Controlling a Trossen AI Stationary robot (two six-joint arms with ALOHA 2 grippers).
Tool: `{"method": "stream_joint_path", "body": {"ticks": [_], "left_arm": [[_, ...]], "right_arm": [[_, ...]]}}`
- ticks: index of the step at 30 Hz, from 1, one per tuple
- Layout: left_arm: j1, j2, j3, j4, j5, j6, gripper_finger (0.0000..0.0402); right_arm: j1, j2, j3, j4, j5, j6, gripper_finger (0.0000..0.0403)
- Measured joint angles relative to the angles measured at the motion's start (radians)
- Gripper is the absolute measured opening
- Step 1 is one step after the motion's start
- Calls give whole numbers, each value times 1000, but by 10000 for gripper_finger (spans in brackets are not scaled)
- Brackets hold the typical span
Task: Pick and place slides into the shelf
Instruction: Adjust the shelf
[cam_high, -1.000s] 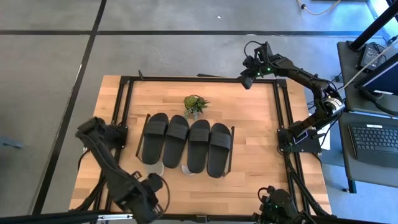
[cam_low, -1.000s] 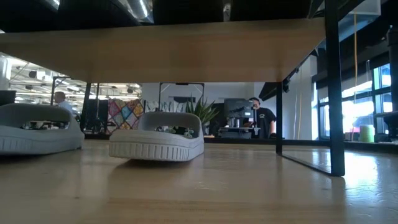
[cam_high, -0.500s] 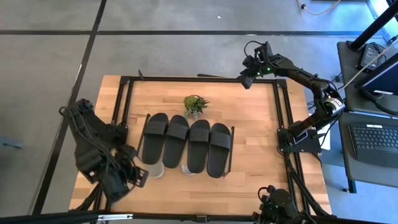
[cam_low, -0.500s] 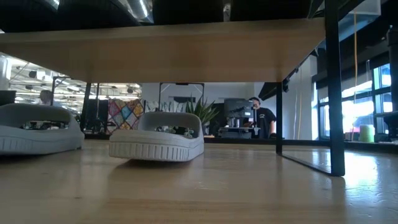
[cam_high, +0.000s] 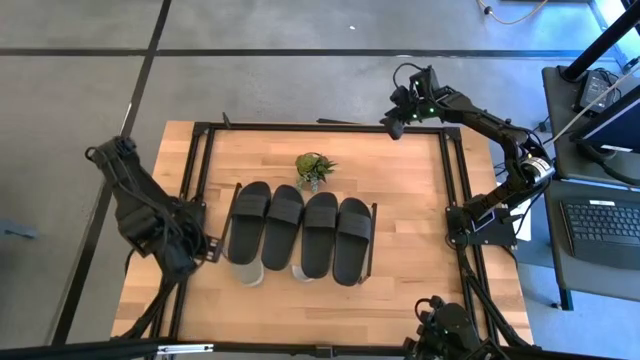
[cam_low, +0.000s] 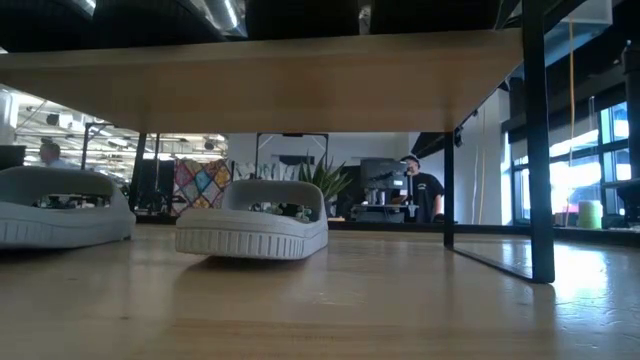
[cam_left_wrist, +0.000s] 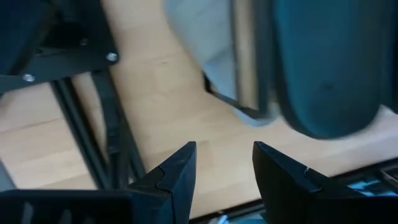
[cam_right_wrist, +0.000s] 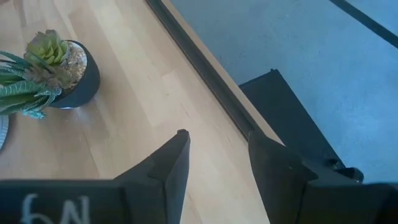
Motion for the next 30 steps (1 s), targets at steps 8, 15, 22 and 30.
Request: {"method": "stream_joint_path", "body": {"ticks": [8,15,22,30], "left_arm": [[12,-187,-188,1,39,-4,149],[81,-311,-333,1,12,18,149],[109,-371,-434,1,12,51,149],[163,-398,-518,19,12,29,149]], "right_arm": [[0,0,0,4,0,37,165],[0,0,0,34,0,80,165],[0,0,0,65,0,114,165],[0,0,0,87,0,162,165]]}}
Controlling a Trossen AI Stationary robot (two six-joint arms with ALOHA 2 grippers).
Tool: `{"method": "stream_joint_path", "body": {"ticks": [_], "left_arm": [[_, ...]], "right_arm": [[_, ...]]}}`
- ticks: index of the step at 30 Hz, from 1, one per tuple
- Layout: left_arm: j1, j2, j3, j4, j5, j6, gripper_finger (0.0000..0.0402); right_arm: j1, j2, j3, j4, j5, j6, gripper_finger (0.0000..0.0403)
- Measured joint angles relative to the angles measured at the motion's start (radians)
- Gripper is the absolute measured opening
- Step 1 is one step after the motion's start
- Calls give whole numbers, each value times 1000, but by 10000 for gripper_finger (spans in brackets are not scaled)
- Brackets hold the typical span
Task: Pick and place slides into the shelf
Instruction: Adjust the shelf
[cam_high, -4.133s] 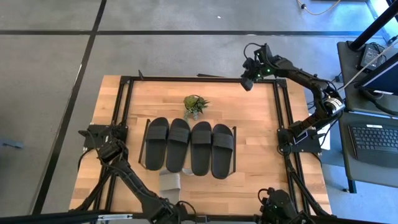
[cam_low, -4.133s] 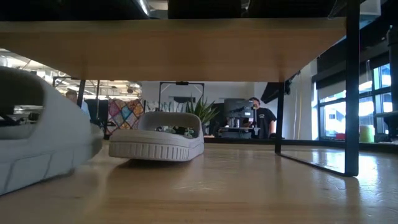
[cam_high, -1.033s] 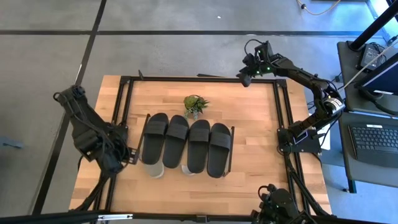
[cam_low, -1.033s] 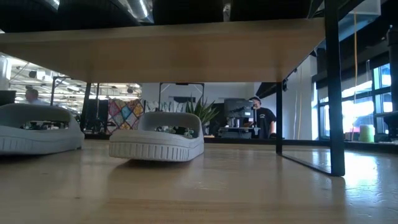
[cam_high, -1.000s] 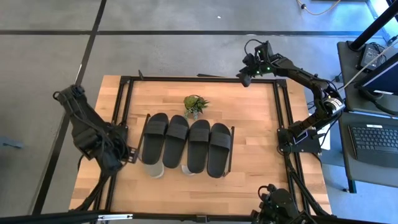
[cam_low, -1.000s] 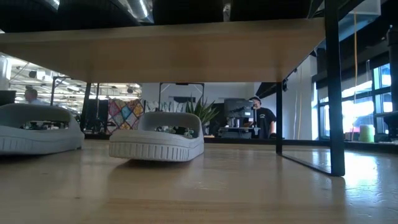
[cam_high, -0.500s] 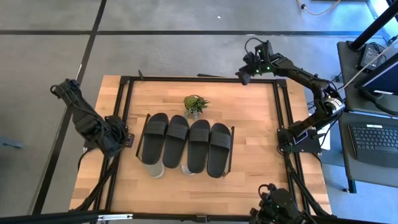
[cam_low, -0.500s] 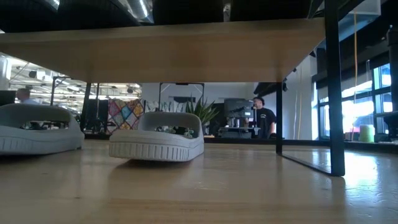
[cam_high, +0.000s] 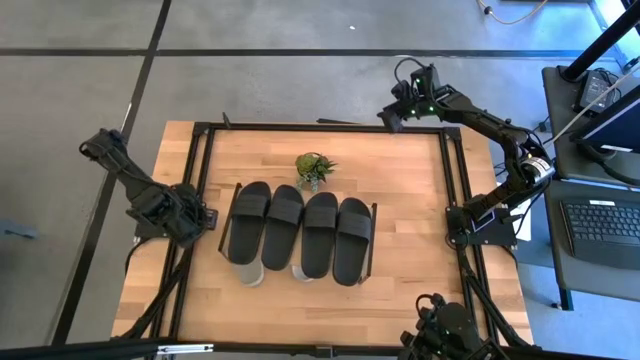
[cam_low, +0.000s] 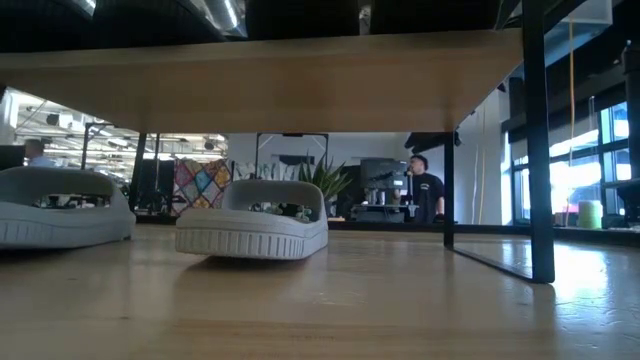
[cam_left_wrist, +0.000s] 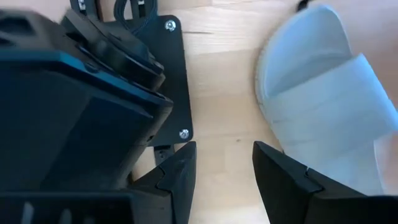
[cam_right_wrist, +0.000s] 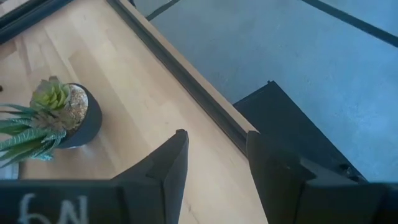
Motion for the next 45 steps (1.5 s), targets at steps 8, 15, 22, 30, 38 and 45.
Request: {"method": "stream_joint_path", "body": {"ticks": [8,15,22,30,38,45], "left_arm": [[77,-22,-70,65,30,76,149],[142,-39,-68,111,-5,335,149],[220,-59,-68,131,62,629,149],[303,-62,-68,148,149,982,149],[391,-59,-32,170,220,1039,149],[488,-59,55,178,146,1248,149]], "right_arm": [[0,0,0,14,0,23,165],[0,0,0,13,0,28,165],[0,0,0,13,0,36,165],[0,0,0,13,0,51,165],[0,0,0,13,0,62,165],[0,0,0,13,0,73,165]]}}
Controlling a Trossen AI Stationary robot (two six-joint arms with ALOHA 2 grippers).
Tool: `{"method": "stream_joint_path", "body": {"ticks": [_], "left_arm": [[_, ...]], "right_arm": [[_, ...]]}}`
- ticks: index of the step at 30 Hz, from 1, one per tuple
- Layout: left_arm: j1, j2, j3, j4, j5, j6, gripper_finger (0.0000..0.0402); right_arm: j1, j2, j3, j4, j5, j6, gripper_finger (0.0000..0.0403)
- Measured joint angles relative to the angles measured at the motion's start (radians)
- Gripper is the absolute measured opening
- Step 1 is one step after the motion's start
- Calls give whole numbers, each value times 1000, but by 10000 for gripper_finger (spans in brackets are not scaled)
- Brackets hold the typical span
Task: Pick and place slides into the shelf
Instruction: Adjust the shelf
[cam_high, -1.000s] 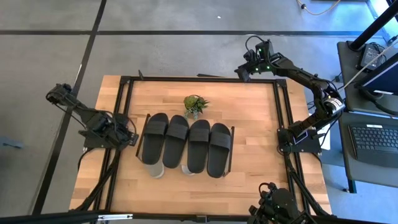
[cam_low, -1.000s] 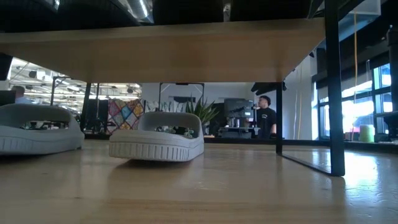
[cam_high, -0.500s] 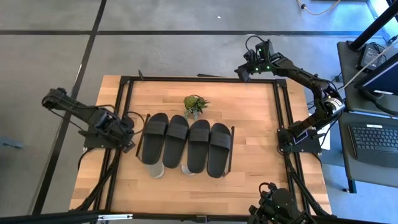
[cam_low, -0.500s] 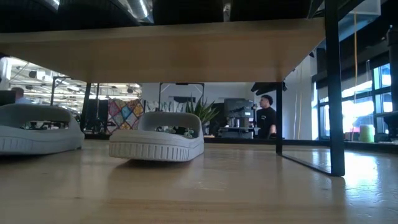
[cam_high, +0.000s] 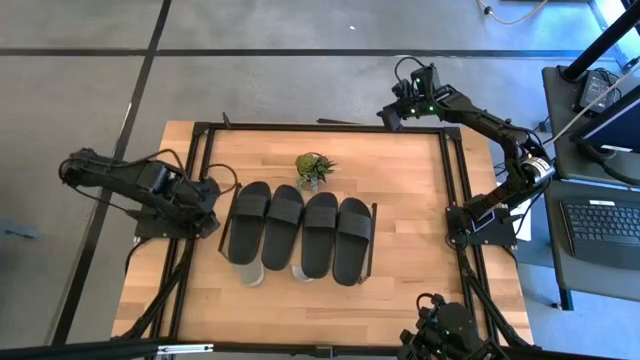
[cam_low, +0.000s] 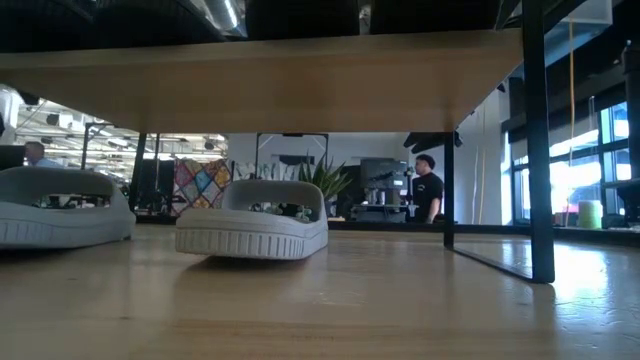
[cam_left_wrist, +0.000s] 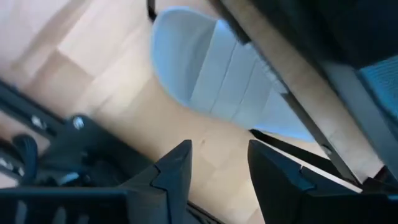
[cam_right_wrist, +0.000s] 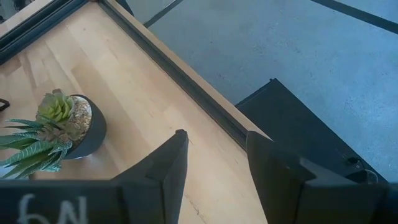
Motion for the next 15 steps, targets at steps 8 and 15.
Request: {"method": "stream_joint_path", "body": {"ticks": [8,15], "left_arm": [[125,56,6,-22,-3,104,149],[232,87,6,-135,2,60,149]], "right_arm": [[0,0,0,0,0,0,165],[0,0,0,0,0,0,165]]}}
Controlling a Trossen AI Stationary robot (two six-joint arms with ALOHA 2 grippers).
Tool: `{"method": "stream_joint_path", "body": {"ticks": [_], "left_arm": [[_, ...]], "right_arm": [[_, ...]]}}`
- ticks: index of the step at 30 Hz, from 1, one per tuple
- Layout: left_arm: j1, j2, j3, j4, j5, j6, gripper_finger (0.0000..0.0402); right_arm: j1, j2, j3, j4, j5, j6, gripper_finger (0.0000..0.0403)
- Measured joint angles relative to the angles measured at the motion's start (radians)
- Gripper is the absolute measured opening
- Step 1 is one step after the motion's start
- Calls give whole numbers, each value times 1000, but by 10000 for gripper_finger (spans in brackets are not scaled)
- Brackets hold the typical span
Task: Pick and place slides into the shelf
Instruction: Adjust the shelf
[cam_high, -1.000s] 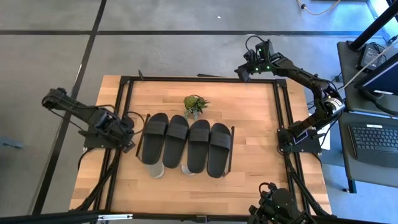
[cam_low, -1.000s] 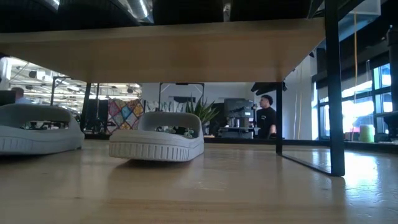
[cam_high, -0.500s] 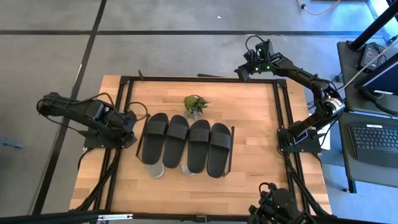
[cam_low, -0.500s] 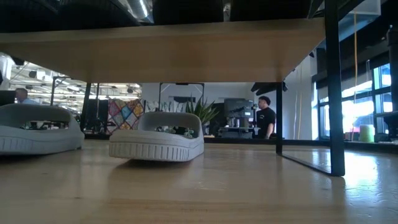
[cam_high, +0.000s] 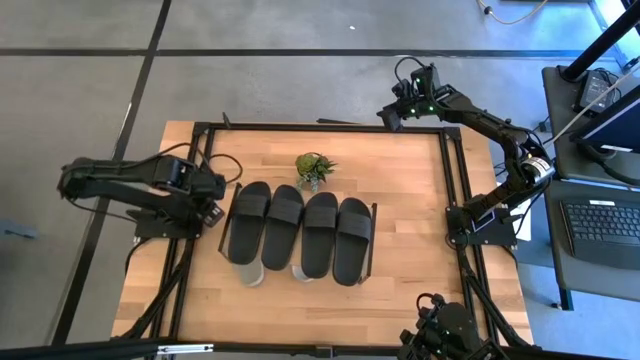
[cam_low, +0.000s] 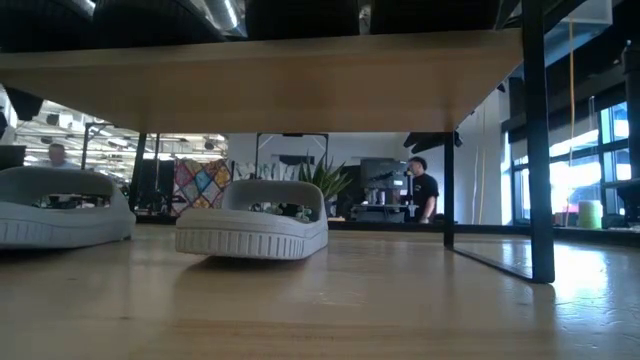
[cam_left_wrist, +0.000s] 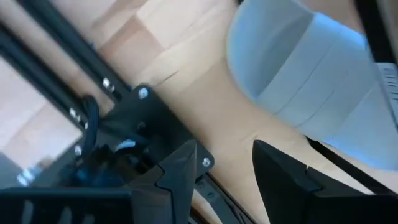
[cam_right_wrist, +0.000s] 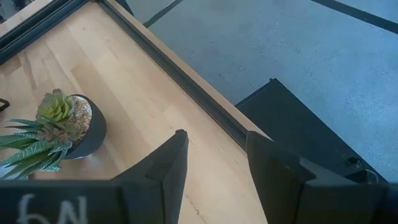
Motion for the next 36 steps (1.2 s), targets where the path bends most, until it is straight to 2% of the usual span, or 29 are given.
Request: {"method": "stream_joint_path", "body": {"ticks": [5,20,23,29,36], "left_arm": [[60,-1,-11,-11,29,-17,149],[180,3,-107,67,38,319,149],[185,29,-107,109,39,381,149],[186,132,-108,84,40,391,149],[186,240,-108,80,17,547,149]], "right_arm": [[0,0,0,0,0,0,165],[0,0,0,0,0,0,165],[0,0,0,0,0,3,165],[0,0,0,0,0,5,165],[0,0,0,-1,0,6,165]]}}
